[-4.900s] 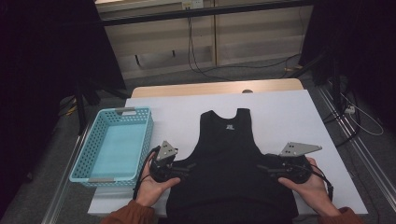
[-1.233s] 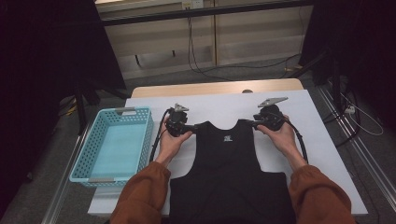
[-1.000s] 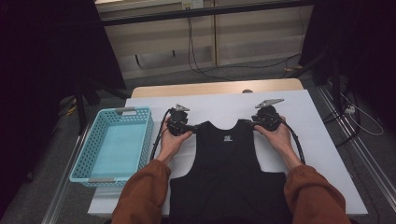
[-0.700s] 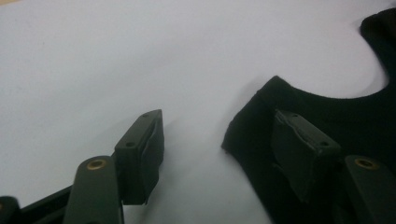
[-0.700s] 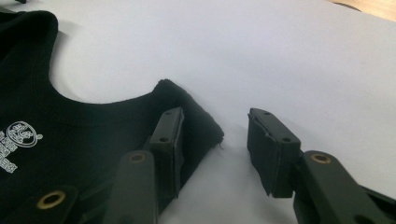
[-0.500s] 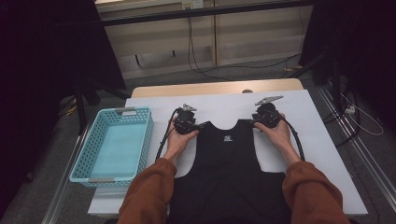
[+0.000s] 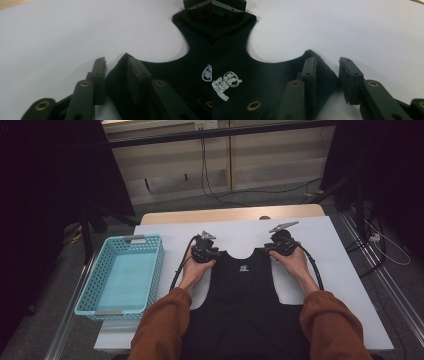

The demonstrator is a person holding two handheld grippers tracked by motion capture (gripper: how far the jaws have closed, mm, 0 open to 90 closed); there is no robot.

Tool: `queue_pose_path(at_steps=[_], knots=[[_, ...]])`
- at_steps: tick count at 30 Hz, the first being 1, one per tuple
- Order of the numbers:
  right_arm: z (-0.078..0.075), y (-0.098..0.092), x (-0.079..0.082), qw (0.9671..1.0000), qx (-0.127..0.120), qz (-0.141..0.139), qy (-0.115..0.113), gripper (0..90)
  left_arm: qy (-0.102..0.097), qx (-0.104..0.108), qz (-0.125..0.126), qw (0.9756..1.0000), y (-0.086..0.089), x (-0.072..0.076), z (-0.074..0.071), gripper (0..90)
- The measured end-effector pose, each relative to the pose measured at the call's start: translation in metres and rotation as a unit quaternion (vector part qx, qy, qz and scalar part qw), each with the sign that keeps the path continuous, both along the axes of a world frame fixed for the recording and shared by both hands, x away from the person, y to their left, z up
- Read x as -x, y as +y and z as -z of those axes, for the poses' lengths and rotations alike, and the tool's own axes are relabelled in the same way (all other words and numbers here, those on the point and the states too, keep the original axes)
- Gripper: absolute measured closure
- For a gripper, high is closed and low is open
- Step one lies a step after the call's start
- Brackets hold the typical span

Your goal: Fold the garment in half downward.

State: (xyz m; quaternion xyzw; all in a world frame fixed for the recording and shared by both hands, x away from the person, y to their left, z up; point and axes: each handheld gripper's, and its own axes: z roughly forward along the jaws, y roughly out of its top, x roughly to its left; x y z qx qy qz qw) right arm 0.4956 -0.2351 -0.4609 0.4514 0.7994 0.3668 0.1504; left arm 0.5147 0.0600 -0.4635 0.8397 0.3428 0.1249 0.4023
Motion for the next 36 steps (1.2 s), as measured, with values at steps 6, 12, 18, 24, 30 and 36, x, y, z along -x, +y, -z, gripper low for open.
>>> queue_pose_path(at_steps=[6,12,18,24,30,36], knots=[[0.001,-0.002,-0.001,0.9994,-0.029,-0.004,0.016,86.1,0.023,0.014,0.001,0.9996,0.002,0.0,-0.002,86.5],[-0.002,-0.008,-0.001,0.9986,-0.05,0.014,0.011,87.3,0.033,0.042,-0.022,0.9983,0.012,0.0,-0.007,87.5],[-0.016,-0.016,0.003,0.9977,-0.062,0.023,-0.012,87.6,0.024,0.082,-0.035,0.9958,0.021,-0.001,-0.022,87.6],[-0.03,-0.014,0.004,0.9969,-0.067,0.022,-0.034,87.6,0.008,0.092,-0.034,0.9951,0.026,-0.003,-0.038,87.7],[-0.049,-0.015,0.004,0.9953,-0.073,0.02,-0.06,87.6,-0.012,0.107,-0.03,0.9938,0.028,-0.003,-0.058,87.7],[-0.067,-0.017,0.006,0.9938,-0.074,0.019,-0.081,87.7,-0.028,0.119,-0.03,0.992,0.029,-0.003,-0.076,87.7]])
